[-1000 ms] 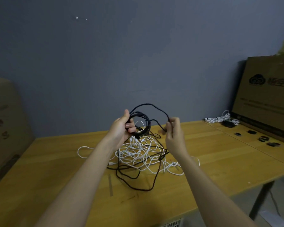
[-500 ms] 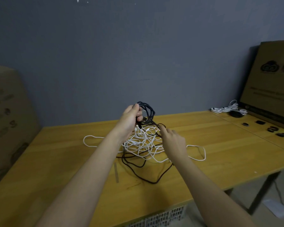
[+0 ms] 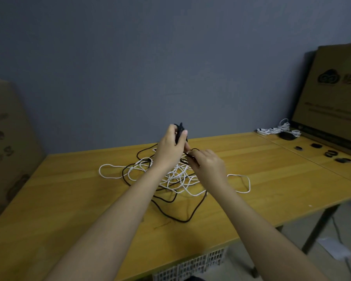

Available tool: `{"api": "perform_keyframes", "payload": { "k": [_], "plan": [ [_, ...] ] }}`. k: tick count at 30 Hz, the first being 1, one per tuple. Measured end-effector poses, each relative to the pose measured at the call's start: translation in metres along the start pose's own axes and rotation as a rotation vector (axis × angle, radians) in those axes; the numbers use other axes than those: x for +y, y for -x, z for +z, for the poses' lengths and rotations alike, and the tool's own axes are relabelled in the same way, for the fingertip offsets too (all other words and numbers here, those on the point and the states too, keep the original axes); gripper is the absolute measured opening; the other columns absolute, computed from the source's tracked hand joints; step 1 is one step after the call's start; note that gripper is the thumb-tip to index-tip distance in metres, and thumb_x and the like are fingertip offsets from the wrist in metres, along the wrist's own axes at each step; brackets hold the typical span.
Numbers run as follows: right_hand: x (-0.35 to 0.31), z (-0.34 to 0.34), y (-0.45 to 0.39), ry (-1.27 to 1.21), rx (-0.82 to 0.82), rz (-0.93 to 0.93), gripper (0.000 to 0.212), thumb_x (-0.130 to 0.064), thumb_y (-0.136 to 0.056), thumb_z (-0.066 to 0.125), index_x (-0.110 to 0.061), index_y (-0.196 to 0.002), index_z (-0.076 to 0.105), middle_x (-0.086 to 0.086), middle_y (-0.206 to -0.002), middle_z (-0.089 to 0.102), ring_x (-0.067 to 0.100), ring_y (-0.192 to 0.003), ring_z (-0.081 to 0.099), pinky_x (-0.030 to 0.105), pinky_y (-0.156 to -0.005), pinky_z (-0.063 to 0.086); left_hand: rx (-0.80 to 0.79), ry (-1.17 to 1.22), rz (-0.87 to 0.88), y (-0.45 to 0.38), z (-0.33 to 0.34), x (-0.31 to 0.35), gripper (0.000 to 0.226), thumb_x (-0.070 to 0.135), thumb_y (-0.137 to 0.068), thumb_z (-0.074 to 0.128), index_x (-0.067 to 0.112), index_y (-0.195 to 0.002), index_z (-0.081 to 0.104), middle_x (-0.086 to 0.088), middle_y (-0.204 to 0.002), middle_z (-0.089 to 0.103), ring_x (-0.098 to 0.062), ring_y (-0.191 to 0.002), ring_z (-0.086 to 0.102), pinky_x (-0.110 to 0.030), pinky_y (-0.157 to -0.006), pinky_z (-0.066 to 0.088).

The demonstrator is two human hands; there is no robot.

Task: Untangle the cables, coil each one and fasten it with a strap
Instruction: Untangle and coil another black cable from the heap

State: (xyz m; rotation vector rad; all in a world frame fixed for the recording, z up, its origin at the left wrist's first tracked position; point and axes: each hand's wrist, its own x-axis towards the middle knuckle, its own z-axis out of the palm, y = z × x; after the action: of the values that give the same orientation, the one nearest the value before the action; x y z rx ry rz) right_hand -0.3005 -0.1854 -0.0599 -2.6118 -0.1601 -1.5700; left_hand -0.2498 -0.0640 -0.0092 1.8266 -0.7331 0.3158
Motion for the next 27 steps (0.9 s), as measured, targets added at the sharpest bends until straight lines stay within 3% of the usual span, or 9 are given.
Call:
{"api": "perform_keyframes", "payload": {
  "k": [4, 6, 9, 11, 14, 16, 18, 23, 27],
  "plan": [
    [-0.004, -0.01, -0.005, -0.256, -0.089, 0.03, 0.01, -0.013, -0.076, 0.074, -0.008, -0.084, 0.07, -0.004, -0.065, 0.061, 0.015, -0.061, 0.048, 0.025, -0.051, 0.038, -0.07, -0.049, -0.055, -0.002, 0.001, 0.002, 0.017, 0.032, -0.102, 0.041, 0.015, -0.1, 0.044, 0.011, -0.076, 0.063, -0.005, -0.077, 0.059, -0.029, -0.071, 0.041],
    [-0.008, -0.015, -0.007, -0.359, -0.173, 0.102, 0.015, -0.011, -0.078, 0.075, -0.011, -0.086, 0.062, -0.012, -0.072, 0.056, 0.008, -0.067, 0.045, 0.02, -0.056, 0.037, -0.089, -0.109, -0.062, -0.002, 0.002, 0.001, 0.022, 0.036, -0.101, 0.04, 0.015, -0.101, 0.044, 0.007, -0.082, 0.06, -0.016, -0.083, 0.059, -0.034, -0.071, 0.043],
    [-0.005, -0.02, -0.009, -0.45, -0.256, 0.23, 0.028, -0.013, -0.082, 0.071, -0.018, -0.086, 0.045, -0.019, -0.076, 0.047, 0.0, -0.067, 0.045, 0.013, -0.057, 0.035, -0.121, -0.339, 0.068, -0.001, 0.002, -0.002, 0.025, 0.038, -0.102, 0.036, 0.014, -0.096, 0.04, -0.004, -0.083, 0.062, -0.028, -0.08, 0.059, -0.038, -0.067, 0.039],
    [-0.005, -0.022, -0.009, -0.474, -0.294, 0.258, 0.028, -0.01, -0.081, 0.07, -0.018, -0.089, 0.044, -0.016, -0.078, 0.048, 0.004, -0.07, 0.048, 0.015, -0.058, 0.037, -0.149, -0.534, 0.184, -0.001, 0.001, 0.0, 0.024, 0.036, -0.102, 0.033, 0.013, -0.094, 0.035, -0.012, -0.084, 0.065, -0.032, -0.08, 0.056, -0.037, -0.069, 0.031],
    [-0.005, -0.02, -0.007, -0.543, -0.353, 0.277, 0.034, -0.008, -0.08, 0.069, -0.026, -0.094, 0.043, -0.015, -0.076, 0.048, 0.005, -0.069, 0.047, 0.021, -0.058, 0.037, -0.191, -0.576, 0.223, -0.007, 0.0, 0.0, 0.025, 0.036, -0.103, 0.032, 0.013, -0.093, 0.032, -0.012, -0.081, 0.062, -0.036, -0.084, 0.055, -0.039, -0.072, 0.035],
    [0.003, -0.019, -0.005, -0.515, -0.361, 0.366, 0.038, -0.014, -0.078, 0.072, -0.029, -0.098, 0.044, -0.008, -0.072, 0.046, 0.01, -0.064, 0.044, 0.031, -0.057, 0.037, -0.187, -0.512, 0.148, -0.013, -0.007, -0.004, 0.025, 0.036, -0.102, 0.034, 0.013, -0.094, 0.032, -0.007, -0.075, 0.054, -0.037, -0.08, 0.057, -0.038, -0.065, 0.033],
    [0.017, -0.019, 0.0, -0.504, -0.31, 0.467, 0.036, -0.023, -0.075, 0.078, -0.028, -0.097, 0.05, -0.009, -0.073, 0.044, 0.008, -0.064, 0.043, 0.032, -0.058, 0.038, -0.179, -0.421, 0.044, -0.017, -0.016, -0.011, 0.029, 0.04, -0.102, 0.035, 0.012, -0.094, 0.033, -0.008, -0.075, 0.051, -0.037, -0.077, 0.058, -0.038, -0.06, 0.033],
    [0.03, -0.01, 0.013, -0.154, -0.17, 0.305, 0.028, -0.038, -0.072, 0.081, -0.017, -0.081, 0.065, -0.005, -0.092, 0.054, 0.018, -0.086, 0.05, 0.033, -0.067, 0.041, -0.297, -0.363, -0.054, -0.015, -0.016, -0.016, 0.044, 0.056, -0.095, 0.041, 0.011, -0.094, 0.04, -0.011, -0.089, 0.057, -0.028, -0.079, 0.058, -0.038, -0.064, 0.04],
    [0.032, -0.01, 0.008, -0.185, -0.159, 0.403, 0.03, -0.034, -0.076, 0.078, -0.015, -0.096, 0.069, -0.002, -0.099, 0.053, 0.012, -0.085, 0.046, 0.026, -0.065, 0.036, -0.453, -0.444, -0.058, -0.012, -0.014, -0.007, 0.059, 0.07, -0.078, 0.057, 0.012, -0.09, 0.048, -0.003, -0.082, 0.056, -0.017, -0.07, 0.051, -0.033, -0.06, 0.037]
  ]
}}
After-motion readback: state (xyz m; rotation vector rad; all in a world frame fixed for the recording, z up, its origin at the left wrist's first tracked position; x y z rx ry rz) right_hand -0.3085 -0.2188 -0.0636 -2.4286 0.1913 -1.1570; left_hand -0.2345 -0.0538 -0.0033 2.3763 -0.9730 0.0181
